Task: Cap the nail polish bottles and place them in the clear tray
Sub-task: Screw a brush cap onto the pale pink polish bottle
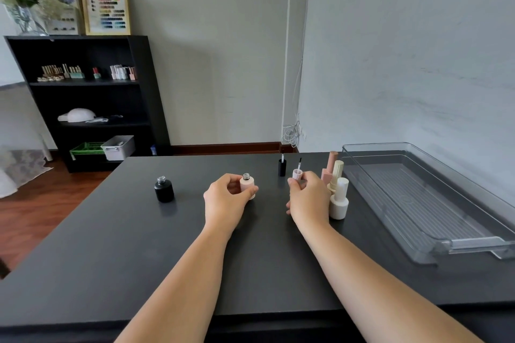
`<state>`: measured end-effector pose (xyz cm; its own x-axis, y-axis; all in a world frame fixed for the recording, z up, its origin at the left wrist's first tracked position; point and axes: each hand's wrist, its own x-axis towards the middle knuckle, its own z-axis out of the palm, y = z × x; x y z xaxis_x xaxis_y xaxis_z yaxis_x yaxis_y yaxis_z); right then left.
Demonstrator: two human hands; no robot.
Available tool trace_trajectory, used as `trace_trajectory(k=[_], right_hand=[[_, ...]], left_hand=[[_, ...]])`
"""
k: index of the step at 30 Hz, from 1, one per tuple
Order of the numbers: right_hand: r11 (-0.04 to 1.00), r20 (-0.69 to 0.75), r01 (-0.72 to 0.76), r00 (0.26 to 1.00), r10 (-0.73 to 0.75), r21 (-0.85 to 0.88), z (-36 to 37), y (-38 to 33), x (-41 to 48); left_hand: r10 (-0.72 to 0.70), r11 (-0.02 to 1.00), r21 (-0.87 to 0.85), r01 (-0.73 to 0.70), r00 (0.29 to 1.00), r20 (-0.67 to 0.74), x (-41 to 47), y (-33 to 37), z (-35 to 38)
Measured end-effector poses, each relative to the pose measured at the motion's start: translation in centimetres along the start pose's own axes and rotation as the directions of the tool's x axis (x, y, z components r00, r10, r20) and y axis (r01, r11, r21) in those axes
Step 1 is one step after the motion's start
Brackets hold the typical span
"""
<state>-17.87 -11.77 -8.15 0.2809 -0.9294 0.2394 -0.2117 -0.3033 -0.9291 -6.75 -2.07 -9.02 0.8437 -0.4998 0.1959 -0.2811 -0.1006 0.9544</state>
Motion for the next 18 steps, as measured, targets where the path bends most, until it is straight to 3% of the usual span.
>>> trace_trajectory(k=[5,8,13,18], right_hand=[[0.937,0.080,0.346,0.936,-0.342,-0.040,-2.1,-0.3,-2.5],[0.899,0.106,0.436,0.897,-0.430,-0.041,-3.0,-0.1,-3.5],[0.951,0.341,0.276,0.888,-0.309,0.142,-3.9,0.8,-4.3],[0.956,0.329,0.217,0.904,-0.273,0.195,-3.8,1.4,-3.8]], left_hand=[[0.032,0.999,-0.006,-0.032,0.999,-0.004,-1.1,0.9,-0.2],[0.064,0.998,-0.003,-0.064,0.998,0.028,-2.5,1.0,-0.3],[0.118,0.992,0.025,-0.120,0.992,0.053,-4.7,1.2,-0.7],[0.176,0.977,0.111,-0.183,0.982,0.071,-5.5,0.7,-1.5]])
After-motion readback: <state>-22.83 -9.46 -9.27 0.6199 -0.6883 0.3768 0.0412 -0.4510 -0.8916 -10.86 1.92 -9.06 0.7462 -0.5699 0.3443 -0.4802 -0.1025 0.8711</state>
